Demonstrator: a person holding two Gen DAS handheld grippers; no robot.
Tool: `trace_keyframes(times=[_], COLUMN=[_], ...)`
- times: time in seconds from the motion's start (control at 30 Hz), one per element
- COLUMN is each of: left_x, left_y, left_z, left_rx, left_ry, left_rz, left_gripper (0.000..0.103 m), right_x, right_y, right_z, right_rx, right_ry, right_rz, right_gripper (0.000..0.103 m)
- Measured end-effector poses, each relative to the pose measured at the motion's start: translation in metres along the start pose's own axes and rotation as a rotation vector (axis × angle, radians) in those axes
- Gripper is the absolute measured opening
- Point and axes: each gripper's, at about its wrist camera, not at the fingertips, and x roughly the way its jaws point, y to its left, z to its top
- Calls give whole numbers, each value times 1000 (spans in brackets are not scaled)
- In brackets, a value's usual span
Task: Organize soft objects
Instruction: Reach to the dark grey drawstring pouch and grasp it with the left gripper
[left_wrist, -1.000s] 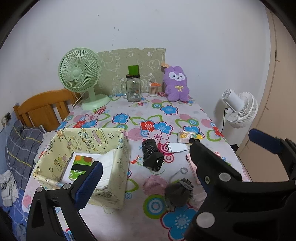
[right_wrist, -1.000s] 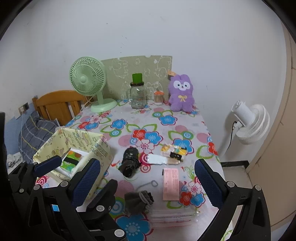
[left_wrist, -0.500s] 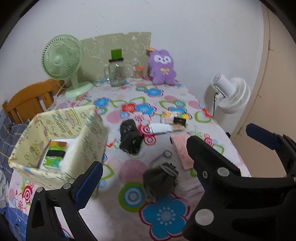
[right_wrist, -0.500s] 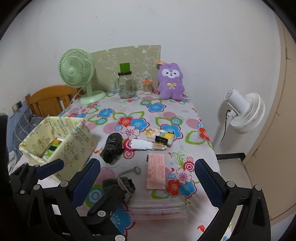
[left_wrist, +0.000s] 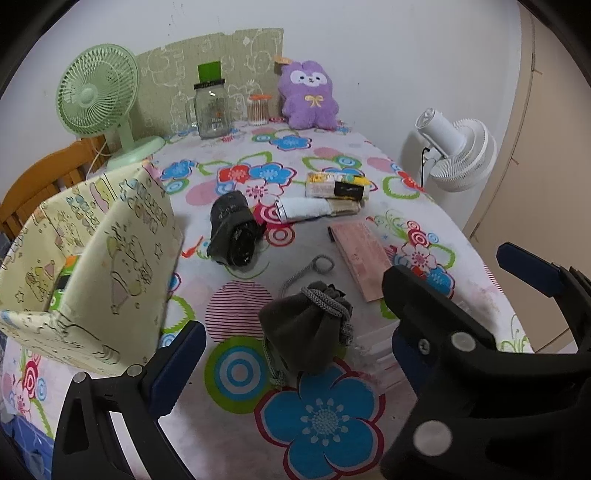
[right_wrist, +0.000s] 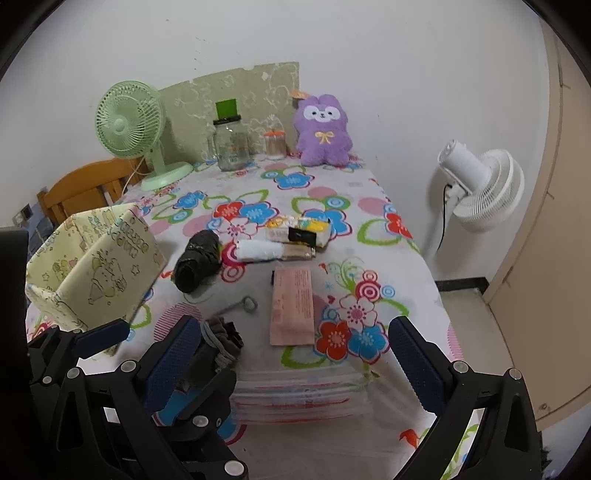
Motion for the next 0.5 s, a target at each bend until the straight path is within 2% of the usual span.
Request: trace_keyframes(times=[0.07, 0.23, 0.37, 0.5], left_x=[6, 23, 32, 40], left_y=[0, 4, 5, 6], left_z=[-1, 0, 1, 2], left_rx=[8, -2, 0, -3], left_ry=[5, 59, 71, 90], left_rz=[5, 4, 4, -9], left_gripper=[89, 87, 87, 78], right_x=[4, 15, 24, 32], right_y=[-1, -5, -7, -8], right_z=[-2, -5, -6, -6], right_rx=[1, 10, 20, 31], right_ry=[7, 33, 55, 73], right_rz=[-3, -20, -23, -27], right_gripper=[103, 103, 103, 103])
